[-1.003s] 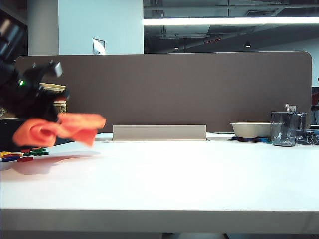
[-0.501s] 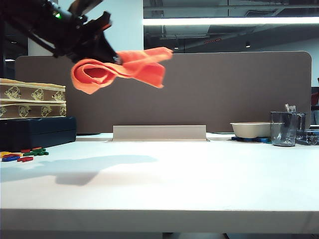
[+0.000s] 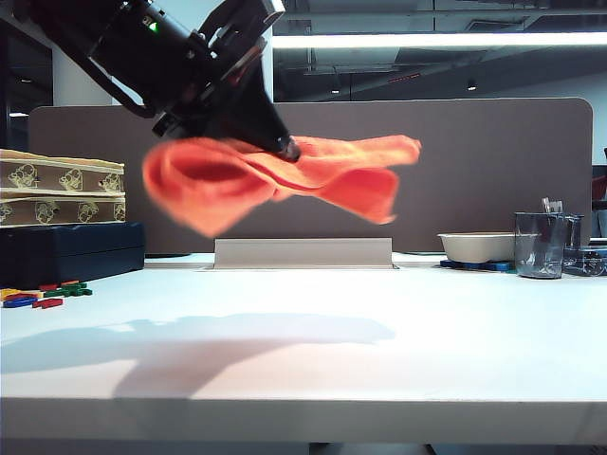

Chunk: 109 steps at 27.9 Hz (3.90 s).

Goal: Use an orange cloth to wipe the letter magnets on the table away for a distance.

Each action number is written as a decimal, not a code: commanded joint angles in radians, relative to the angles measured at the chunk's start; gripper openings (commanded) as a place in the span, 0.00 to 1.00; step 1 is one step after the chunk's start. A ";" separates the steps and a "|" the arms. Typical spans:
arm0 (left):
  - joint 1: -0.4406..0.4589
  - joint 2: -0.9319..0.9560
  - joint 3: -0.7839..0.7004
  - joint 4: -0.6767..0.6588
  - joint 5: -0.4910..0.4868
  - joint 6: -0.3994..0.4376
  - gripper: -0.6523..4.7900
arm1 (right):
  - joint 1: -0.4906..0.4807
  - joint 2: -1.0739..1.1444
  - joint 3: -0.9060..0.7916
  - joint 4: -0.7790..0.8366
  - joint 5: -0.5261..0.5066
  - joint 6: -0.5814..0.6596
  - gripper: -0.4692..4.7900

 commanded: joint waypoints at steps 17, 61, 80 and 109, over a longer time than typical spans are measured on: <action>-0.003 -0.142 0.002 -0.043 -0.034 -0.003 0.46 | 0.000 -0.004 -0.008 0.013 0.001 0.001 0.08; -0.002 -1.287 -0.483 -0.388 -0.314 -0.056 0.46 | 0.000 -0.004 -0.008 0.013 0.001 0.001 0.08; -0.002 -1.394 -0.784 -0.066 -0.446 -0.098 0.46 | 0.000 -0.004 -0.008 0.013 0.001 0.001 0.08; 0.019 -1.395 -0.910 -0.054 -0.653 -0.093 0.46 | 0.000 -0.004 -0.008 0.013 0.001 0.001 0.08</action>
